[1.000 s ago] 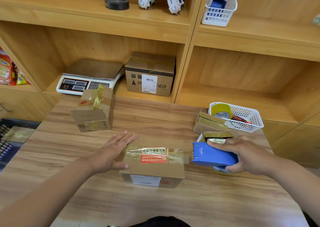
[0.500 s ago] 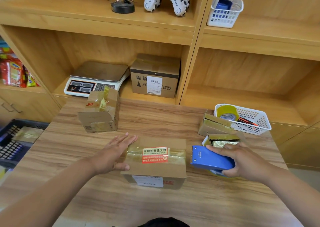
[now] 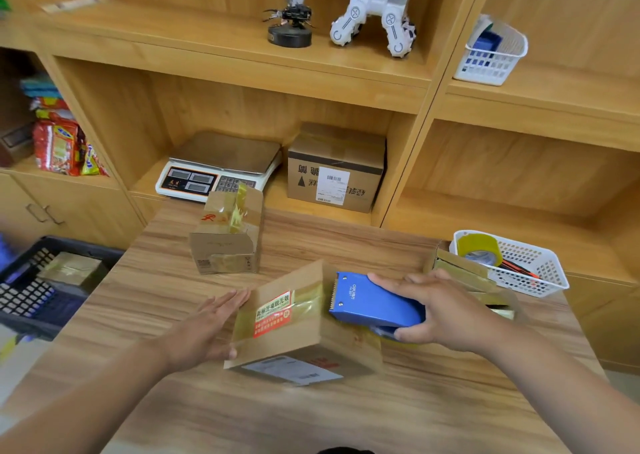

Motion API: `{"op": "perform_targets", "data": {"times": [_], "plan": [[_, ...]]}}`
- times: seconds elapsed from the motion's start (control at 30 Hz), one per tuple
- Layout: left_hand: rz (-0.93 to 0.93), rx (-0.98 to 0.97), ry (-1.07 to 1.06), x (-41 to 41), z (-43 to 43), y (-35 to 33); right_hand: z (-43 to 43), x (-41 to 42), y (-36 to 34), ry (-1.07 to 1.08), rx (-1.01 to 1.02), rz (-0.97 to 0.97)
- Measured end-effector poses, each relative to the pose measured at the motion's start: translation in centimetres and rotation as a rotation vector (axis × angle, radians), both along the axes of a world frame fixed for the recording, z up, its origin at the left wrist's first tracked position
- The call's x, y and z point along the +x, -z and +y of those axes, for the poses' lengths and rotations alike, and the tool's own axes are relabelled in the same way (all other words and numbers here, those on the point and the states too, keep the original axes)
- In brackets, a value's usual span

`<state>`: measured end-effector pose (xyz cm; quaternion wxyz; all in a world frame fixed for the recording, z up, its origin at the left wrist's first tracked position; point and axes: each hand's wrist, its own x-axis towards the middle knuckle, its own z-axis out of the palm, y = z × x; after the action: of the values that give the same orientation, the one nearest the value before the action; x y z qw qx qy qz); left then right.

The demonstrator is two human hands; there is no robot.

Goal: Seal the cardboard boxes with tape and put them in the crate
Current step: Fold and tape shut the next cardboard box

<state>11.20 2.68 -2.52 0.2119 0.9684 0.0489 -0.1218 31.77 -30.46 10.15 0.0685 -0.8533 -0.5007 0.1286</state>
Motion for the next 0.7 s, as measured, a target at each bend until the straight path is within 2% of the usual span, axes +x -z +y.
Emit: {"op": "perform_targets", "data": {"times": [0.37,0.43,0.53,0.57,0.63,0.7], "plan": [[0.062,-0.060,-0.039,2.6,-3.3,2.2,3.5,-0.8,-2.3,-0.033,-0.106,-0.075],[0.010,-0.209,-0.115,3.5,-3.7,0.6,3.8,-1.1,-2.5,-0.019,-0.119,-0.065],[-0.086,-0.706,-0.233,4.5,-4.0,-3.3,4.6,-1.6,-2.7,-0.022,-0.136,-0.076],[-0.119,-0.779,-0.226,4.7,-4.2,-4.5,5.0,-1.8,-2.7,-0.024,-0.139,-0.083],[-0.148,-0.738,-0.141,5.2,-4.9,-6.3,6.0,-2.1,-2.9,-0.030,-0.153,-0.099],[-0.161,-0.575,-0.074,5.6,-5.6,-7.1,6.9,-2.5,-3.1,-0.048,-0.170,-0.114]]}}
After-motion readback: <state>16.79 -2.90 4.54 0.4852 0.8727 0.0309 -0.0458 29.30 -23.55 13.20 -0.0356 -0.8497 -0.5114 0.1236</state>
